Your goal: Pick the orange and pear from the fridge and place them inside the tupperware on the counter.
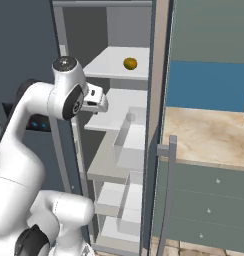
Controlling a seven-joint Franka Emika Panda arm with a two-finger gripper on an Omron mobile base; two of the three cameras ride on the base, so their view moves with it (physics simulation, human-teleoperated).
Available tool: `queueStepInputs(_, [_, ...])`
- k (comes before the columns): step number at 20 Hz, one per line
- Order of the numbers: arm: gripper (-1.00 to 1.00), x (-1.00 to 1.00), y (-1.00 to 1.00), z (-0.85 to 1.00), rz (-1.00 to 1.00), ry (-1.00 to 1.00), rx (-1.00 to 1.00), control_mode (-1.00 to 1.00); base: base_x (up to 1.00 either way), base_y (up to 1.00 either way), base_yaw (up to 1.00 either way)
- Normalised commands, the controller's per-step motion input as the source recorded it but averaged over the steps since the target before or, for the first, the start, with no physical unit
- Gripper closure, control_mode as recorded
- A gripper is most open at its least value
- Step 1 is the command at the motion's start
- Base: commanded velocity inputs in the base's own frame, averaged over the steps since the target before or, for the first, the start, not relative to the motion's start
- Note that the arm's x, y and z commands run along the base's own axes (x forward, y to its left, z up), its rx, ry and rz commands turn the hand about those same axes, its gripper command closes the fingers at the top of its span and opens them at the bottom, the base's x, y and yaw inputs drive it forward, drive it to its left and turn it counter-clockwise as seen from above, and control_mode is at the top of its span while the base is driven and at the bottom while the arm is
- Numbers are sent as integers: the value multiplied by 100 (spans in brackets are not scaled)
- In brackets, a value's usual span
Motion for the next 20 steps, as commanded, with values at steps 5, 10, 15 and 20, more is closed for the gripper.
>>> queueStepInputs(5, [-100,1,-13,40,-7,-2,-2,-100,0,0,0])
queueStepInputs(10, [-100,0,-19,28,-11,-4,-5,-100,0,0,0])
queueStepInputs(15, [-100,7,-32,11,-5,-1,-2,-100,0,0,0])
queueStepInputs(20, [-100,12,-25,10,0,-9,-3,-100,0,0,0])
